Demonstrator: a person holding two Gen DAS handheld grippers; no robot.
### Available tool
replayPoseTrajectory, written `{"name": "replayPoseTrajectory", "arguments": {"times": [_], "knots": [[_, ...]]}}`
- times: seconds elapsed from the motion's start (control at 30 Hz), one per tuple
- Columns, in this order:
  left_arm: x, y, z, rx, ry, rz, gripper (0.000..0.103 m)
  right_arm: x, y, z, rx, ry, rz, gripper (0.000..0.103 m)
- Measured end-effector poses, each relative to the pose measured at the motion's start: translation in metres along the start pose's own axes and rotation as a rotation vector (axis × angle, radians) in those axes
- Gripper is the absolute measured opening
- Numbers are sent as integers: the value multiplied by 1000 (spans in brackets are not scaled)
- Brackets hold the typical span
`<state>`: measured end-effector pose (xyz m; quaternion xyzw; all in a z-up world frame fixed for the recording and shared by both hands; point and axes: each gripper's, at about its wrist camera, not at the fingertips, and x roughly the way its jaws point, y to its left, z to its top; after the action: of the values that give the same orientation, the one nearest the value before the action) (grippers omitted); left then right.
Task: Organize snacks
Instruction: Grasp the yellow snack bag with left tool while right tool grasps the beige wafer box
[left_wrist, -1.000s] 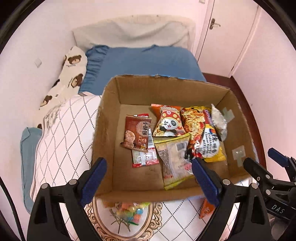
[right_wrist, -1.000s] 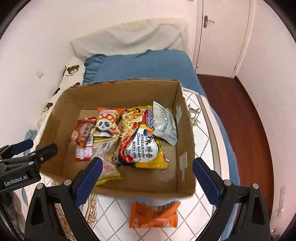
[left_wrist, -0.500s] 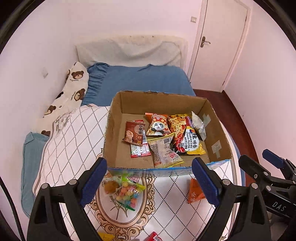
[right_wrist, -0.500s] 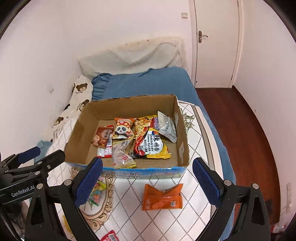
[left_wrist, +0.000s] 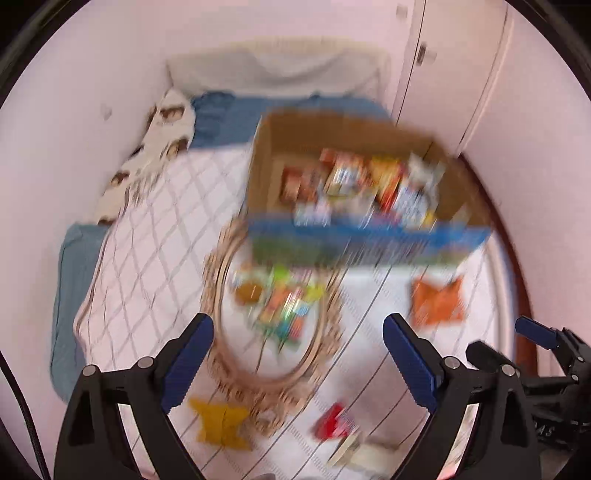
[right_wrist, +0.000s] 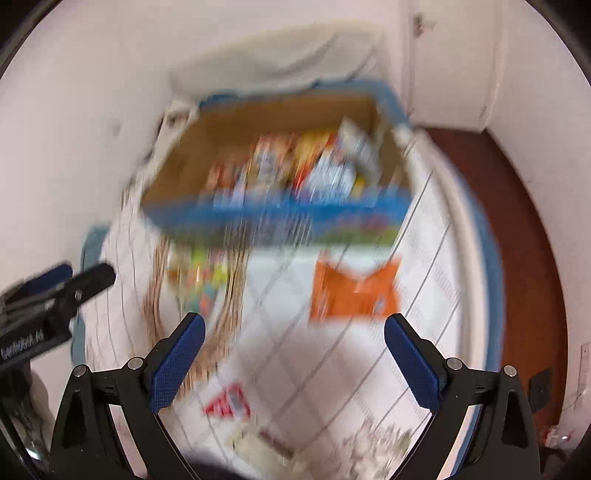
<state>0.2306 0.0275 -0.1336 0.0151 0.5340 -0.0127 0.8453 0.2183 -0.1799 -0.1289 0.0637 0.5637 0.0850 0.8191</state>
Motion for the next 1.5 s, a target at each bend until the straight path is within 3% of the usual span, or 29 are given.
{"name": "replayPoseTrajectory", "arguments": {"times": [0.2, 0.23, 0.3, 0.43, 0.57, 0.67, 0.73, 0.87, 1.03, 1.13, 1.27, 1.4, 1.43, 1.47, 1.5], "knots": [[47, 24, -77, 56, 182, 66, 94, 56, 43, -76, -219, 213, -20, 99], [50, 26, -86, 64, 198, 78, 94, 61, 49, -87, -249, 234, -28, 97], [61, 38, -113, 72, 248, 101, 94, 76, 60, -109, -299, 303, -32, 78], [78, 62, -150, 32, 345, 103, 94, 101, 73, -137, -359, 394, -29, 73], [88, 78, -171, -12, 400, 92, 94, 124, 86, -156, -443, 471, -66, 73], [93, 84, -177, -28, 415, 88, 94, 140, 85, -164, -468, 477, -126, 70], [94, 88, -178, -41, 414, 90, 94, 145, 76, -161, -414, 468, -124, 62], [97, 95, -176, -51, 411, 97, 94, 144, 49, -144, -205, 410, -89, 58], [97, 109, -162, -91, 402, 52, 94, 134, 4, -118, 124, 309, -33, 57], [98, 110, -147, -112, 401, 20, 94, 131, -14, -109, 266, 293, 19, 57], [107, 110, -130, -115, 418, -20, 94, 119, -13, -107, 263, 268, 41, 60], [130, 108, -120, -126, 445, -75, 94, 124, -5, -111, 258, 301, 49, 62], [134, 108, -120, -123, 442, -87, 90, 129, -3, -105, 246, 311, 35, 62], [138, 108, -119, -125, 440, -90, 74, 134, -1, -105, 229, 318, 24, 62], [142, 107, -120, -130, 448, -89, 64, 141, 4, -105, 202, 329, 14, 62]]}}
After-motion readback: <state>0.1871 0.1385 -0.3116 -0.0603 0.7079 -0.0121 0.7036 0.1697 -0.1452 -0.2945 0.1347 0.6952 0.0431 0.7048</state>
